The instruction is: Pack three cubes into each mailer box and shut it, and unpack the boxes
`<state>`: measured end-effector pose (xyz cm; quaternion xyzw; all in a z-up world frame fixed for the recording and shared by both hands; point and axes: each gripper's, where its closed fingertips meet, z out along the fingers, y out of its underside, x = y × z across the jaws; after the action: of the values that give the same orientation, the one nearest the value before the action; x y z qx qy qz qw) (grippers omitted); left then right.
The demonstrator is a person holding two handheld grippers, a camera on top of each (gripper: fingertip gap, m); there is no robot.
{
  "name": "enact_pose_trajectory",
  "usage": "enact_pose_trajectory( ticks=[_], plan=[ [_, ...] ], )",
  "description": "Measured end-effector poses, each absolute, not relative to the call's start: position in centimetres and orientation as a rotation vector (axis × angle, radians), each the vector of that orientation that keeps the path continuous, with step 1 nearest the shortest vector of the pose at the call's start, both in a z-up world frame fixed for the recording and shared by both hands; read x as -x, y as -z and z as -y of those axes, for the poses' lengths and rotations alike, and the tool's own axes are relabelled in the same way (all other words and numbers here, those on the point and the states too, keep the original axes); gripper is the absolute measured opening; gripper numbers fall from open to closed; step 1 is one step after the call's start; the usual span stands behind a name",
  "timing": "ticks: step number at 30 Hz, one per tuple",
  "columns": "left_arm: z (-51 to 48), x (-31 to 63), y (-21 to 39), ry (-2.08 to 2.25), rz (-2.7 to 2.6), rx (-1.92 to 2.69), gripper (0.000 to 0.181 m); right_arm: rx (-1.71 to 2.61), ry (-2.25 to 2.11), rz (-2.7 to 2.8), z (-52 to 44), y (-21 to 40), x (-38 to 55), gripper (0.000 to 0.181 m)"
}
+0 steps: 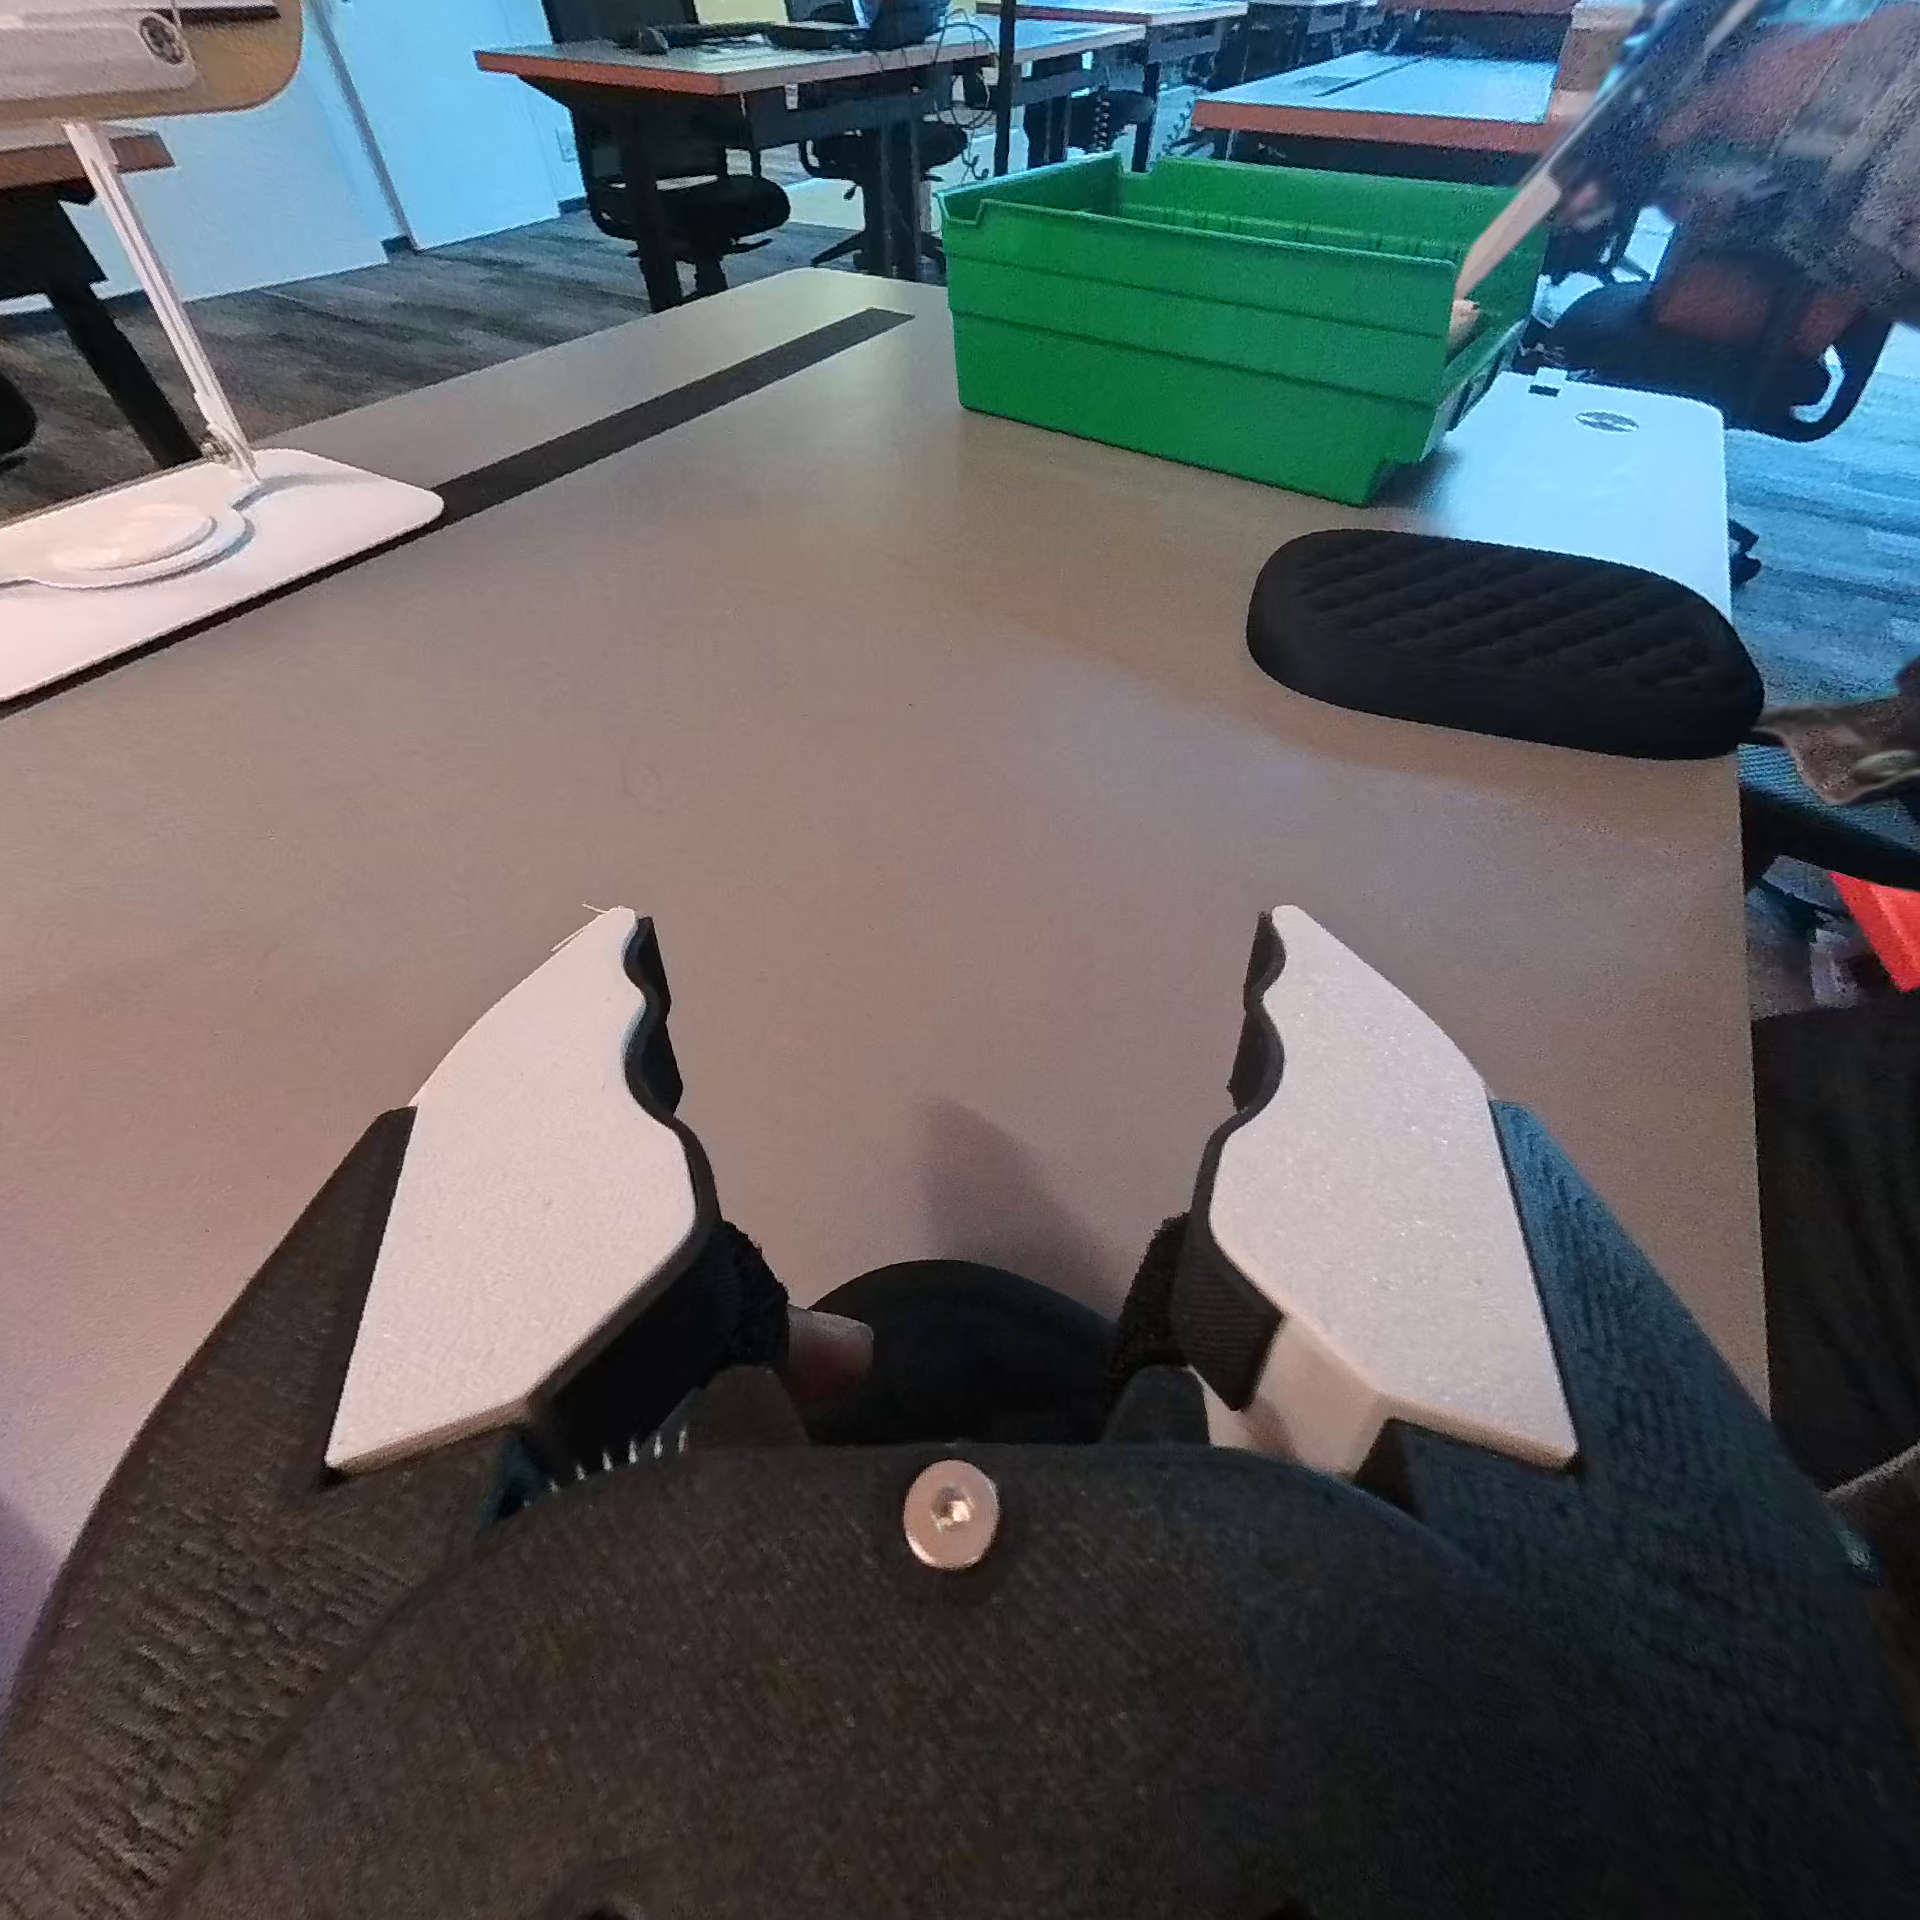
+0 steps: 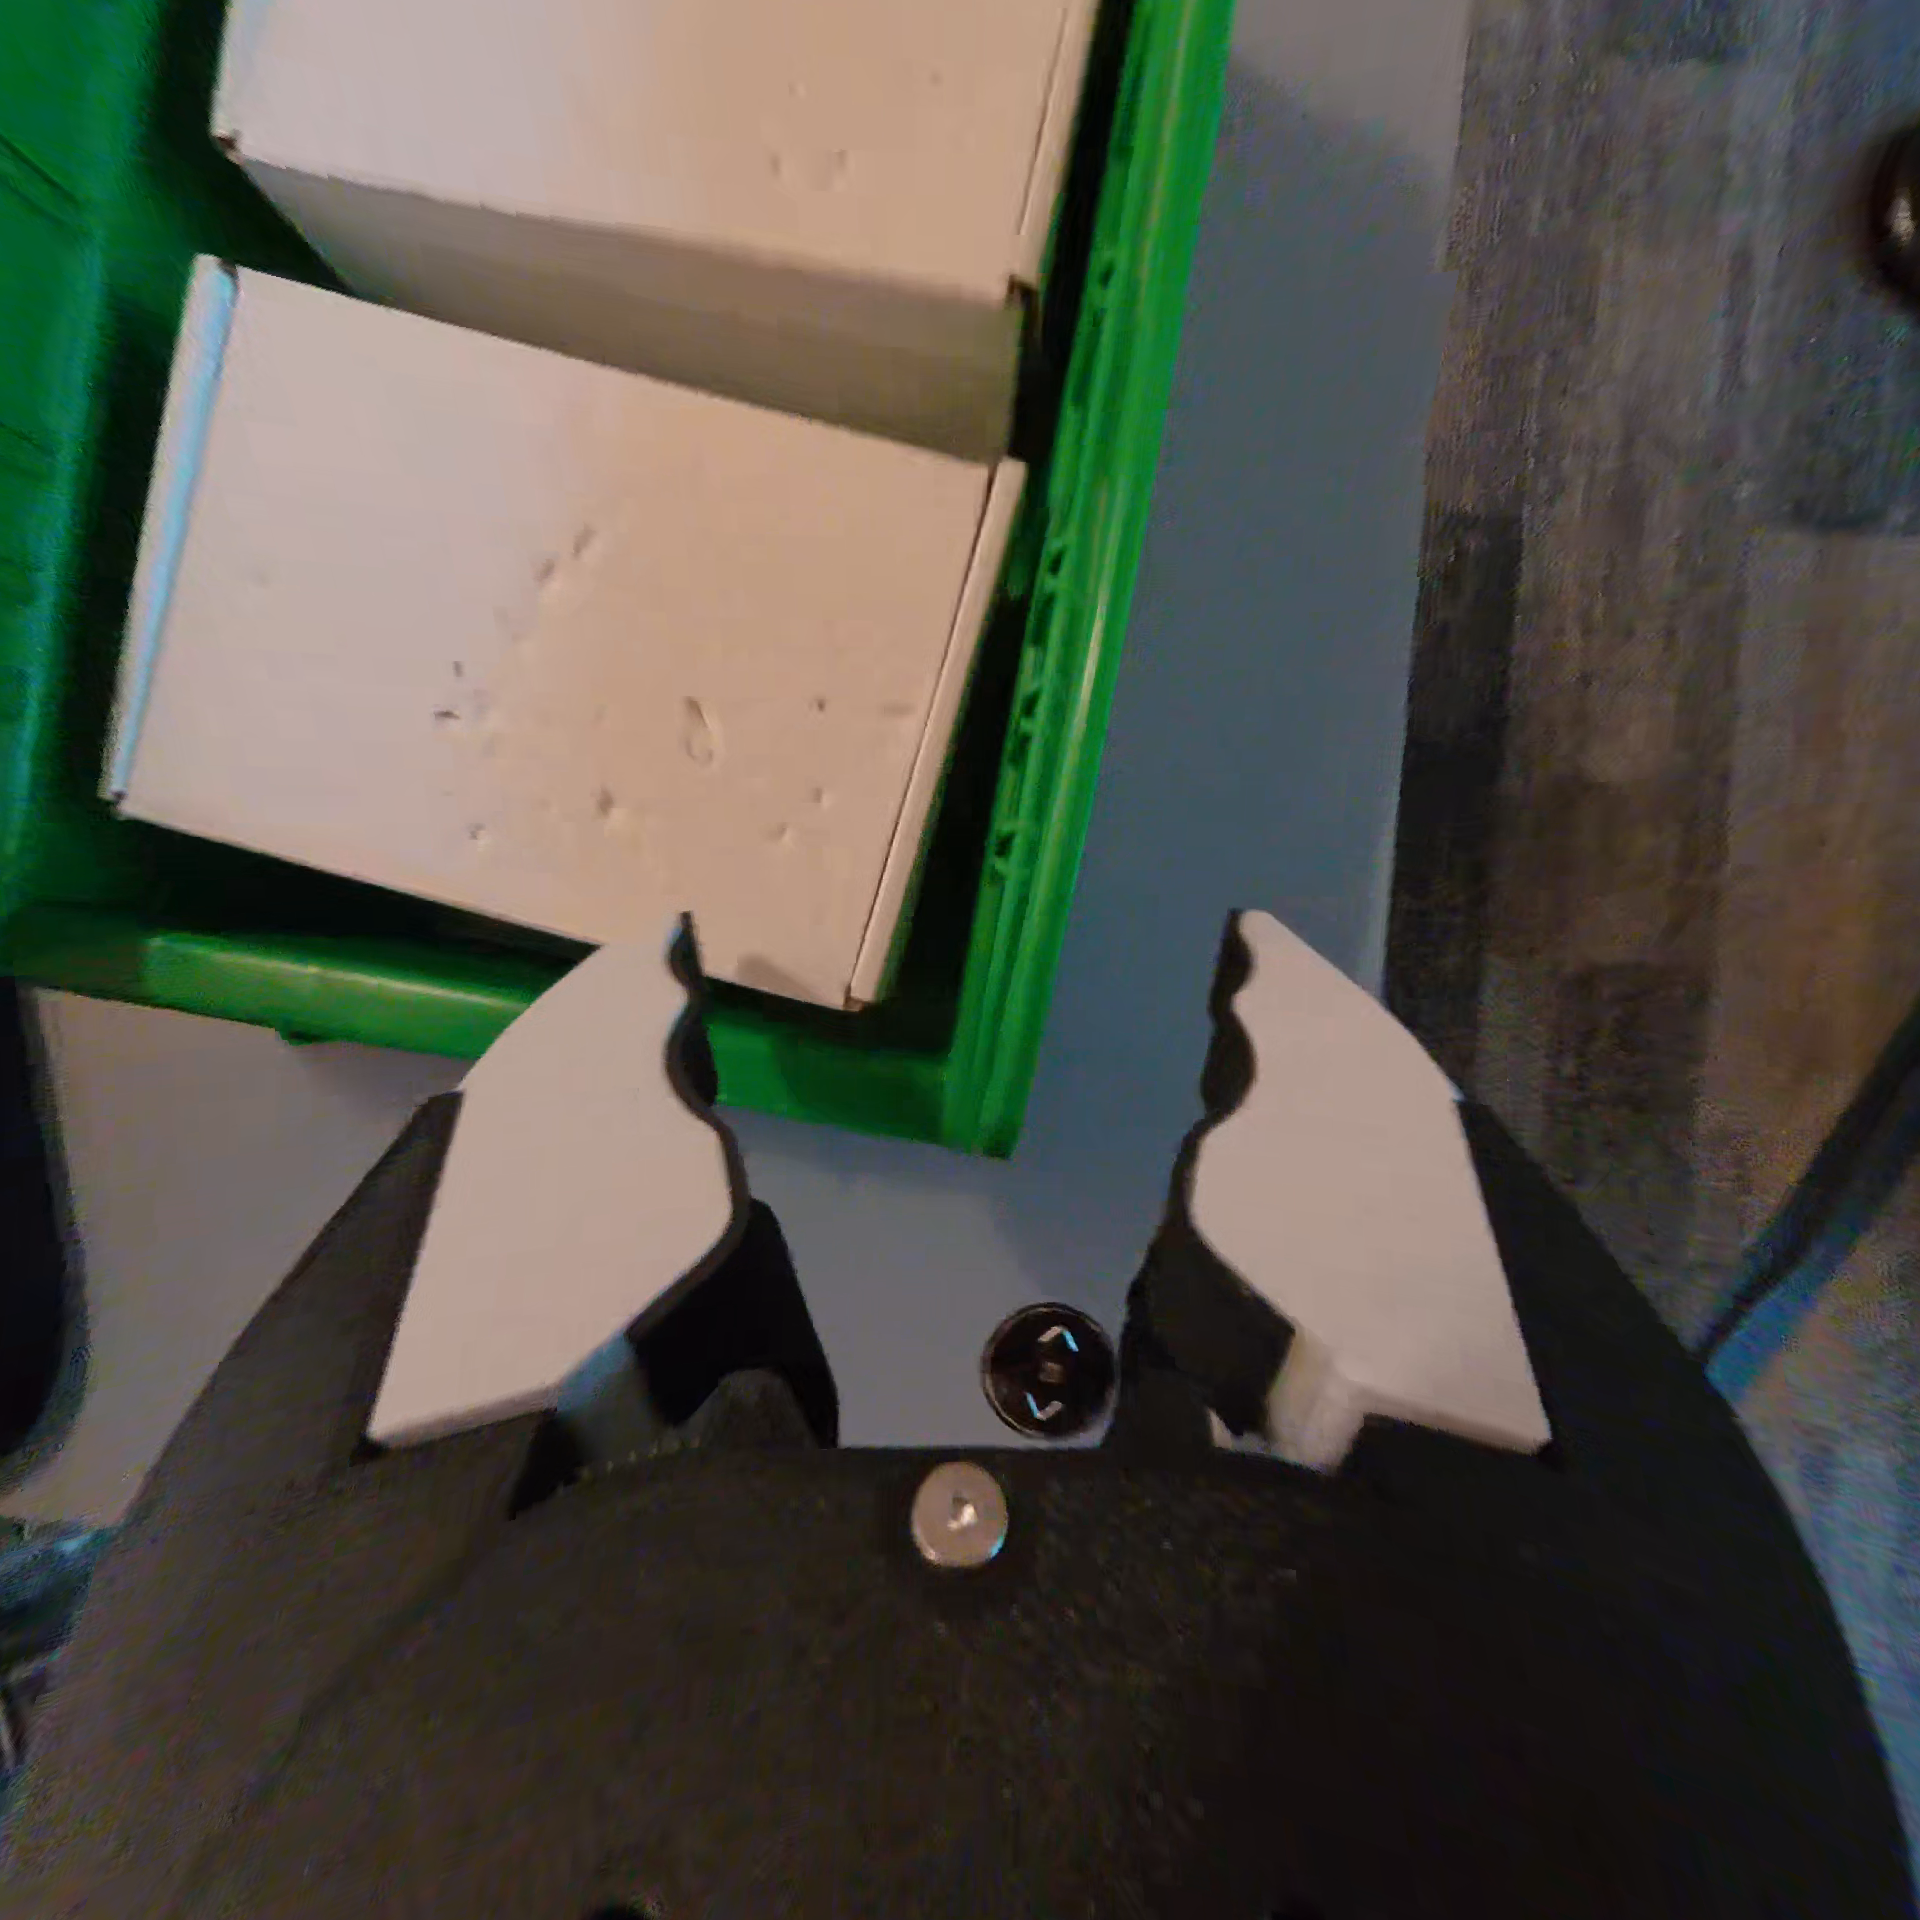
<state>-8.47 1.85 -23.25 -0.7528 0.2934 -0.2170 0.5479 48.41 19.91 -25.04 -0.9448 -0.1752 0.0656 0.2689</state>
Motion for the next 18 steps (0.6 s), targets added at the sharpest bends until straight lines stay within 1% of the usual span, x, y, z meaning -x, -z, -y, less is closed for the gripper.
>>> enact_pose_trajectory(
  ticks=[1,3,5,8,12,14,18],
  plan=[
    [-1.9,8.5,23.3,0.509,-0.694,1.786,0.105,2.531,-0.209,0.434,-19.7,25.7,-48.2,0.08],
    [-1.8,8.4,23.3,0.505,-0.702,1.787,0.105,2.446,-0.348,0.345,-19.8,25.8,-47.1,0.06],
    [-1.8,8.4,23.3,0.503,-0.702,1.786,0.105,2.394,-0.348,0.277,-20.0,25.8,-47.2,0.039],
    [-2.0,8.6,23.3,0.502,-0.683,1.79,0.105,2.352,-0.337,0.262,-20.0,25.8,-46.9,0.036],
    [-2.1,8.8,23.3,0.489,-0.659,1.791,0.105,2.284,-0.391,0.286,-20.1,25.7,-44.8,0.023],
    [-2.1,8.8,23.2,0.477,-0.663,1.783,0.105,2.257,-0.425,0.315,-20.2,25.8,-43.4,0.019],
    [-2.1,8.9,23.1,0.464,-0.664,1.772,0.105,2.244,-0.341,0.363,-20.6,25.8,-41.8,0.015]
  ],
)
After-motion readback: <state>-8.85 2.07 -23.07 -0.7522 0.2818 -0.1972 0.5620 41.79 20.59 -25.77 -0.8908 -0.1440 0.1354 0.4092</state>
